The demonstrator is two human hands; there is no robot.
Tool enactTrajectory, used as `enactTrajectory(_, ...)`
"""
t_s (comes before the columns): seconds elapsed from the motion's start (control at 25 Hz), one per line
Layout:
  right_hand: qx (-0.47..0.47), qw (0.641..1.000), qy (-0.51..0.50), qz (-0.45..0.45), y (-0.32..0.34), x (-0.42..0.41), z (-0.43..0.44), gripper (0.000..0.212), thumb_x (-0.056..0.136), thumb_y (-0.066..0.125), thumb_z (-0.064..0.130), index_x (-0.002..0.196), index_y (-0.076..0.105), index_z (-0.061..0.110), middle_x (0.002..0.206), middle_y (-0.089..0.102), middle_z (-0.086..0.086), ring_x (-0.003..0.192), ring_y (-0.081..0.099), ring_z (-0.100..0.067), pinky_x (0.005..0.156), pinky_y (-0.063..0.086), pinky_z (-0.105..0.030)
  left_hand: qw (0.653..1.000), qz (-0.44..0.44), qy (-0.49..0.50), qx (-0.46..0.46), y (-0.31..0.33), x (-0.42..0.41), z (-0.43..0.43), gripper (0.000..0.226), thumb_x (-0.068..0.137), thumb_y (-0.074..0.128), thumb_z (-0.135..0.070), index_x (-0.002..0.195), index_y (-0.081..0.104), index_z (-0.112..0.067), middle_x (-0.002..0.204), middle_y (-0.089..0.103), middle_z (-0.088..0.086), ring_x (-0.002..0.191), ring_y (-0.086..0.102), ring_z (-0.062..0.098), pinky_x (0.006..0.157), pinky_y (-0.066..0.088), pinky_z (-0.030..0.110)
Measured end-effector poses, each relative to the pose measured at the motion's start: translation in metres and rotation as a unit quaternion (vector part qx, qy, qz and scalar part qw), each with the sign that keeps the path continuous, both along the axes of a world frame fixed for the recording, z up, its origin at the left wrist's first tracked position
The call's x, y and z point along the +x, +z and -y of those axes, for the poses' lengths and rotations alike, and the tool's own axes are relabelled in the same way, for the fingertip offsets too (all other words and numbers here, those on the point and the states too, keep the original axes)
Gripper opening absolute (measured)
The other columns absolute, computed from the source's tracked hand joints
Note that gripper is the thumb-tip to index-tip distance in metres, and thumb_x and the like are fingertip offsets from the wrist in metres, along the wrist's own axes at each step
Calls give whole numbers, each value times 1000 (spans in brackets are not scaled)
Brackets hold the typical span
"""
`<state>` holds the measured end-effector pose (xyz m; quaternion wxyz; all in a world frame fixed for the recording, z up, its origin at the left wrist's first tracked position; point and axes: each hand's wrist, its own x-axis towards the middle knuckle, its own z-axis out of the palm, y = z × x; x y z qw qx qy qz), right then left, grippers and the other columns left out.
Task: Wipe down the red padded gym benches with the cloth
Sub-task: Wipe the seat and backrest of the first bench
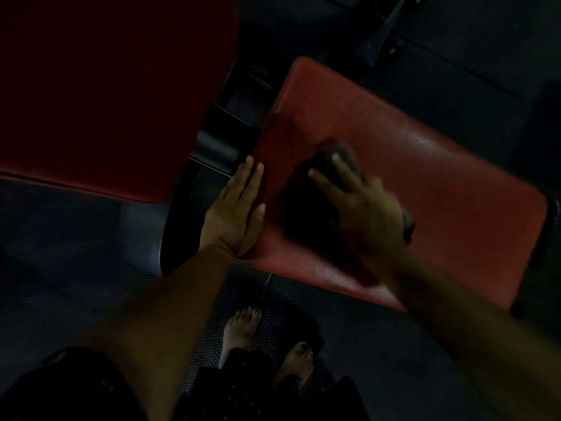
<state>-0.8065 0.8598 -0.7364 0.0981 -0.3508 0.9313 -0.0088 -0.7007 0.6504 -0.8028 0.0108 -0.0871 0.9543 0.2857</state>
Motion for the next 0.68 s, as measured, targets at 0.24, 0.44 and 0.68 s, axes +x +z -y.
enactTrajectory(0.24, 25, 986, 156, 51, -1, 128, -15, 71, 66, 75, 35, 135, 56, 39, 151, 36, -5, 108, 60, -40, 59, 53, -43, 999, -8, 12, 34, -5, 0, 2, 63, 102, 9, -54, 155, 21, -20, 163, 18, 2, 146, 29, 21, 110, 37, 41)
enactTrajectory(0.44, 1, 983, 182, 24, 2, 32, 27, 60, 84, 48, 31, 142, 45, 41, 156, 34, -2, 110, 56, -41, 62, 48, -39, 999, -6, 23, 44, -3, -1, 1, 62, 103, 12, -51, 154, 26, -19, 162, 21, 3, 145, 32, 22, 107, 41, 41)
enactTrajectory(0.68, 73, 995, -59, 14, 0, -128, 45, 67, 93, 58, 25, 149, 26, 46, 162, 15, 6, 123, 40, -41, 84, 47, -48, 1000, -10, 11, 6, -2, 0, -3, 68, 93, 40, -39, 154, 25, -13, 162, 21, 7, 145, 31, 23, 107, 31, 35)
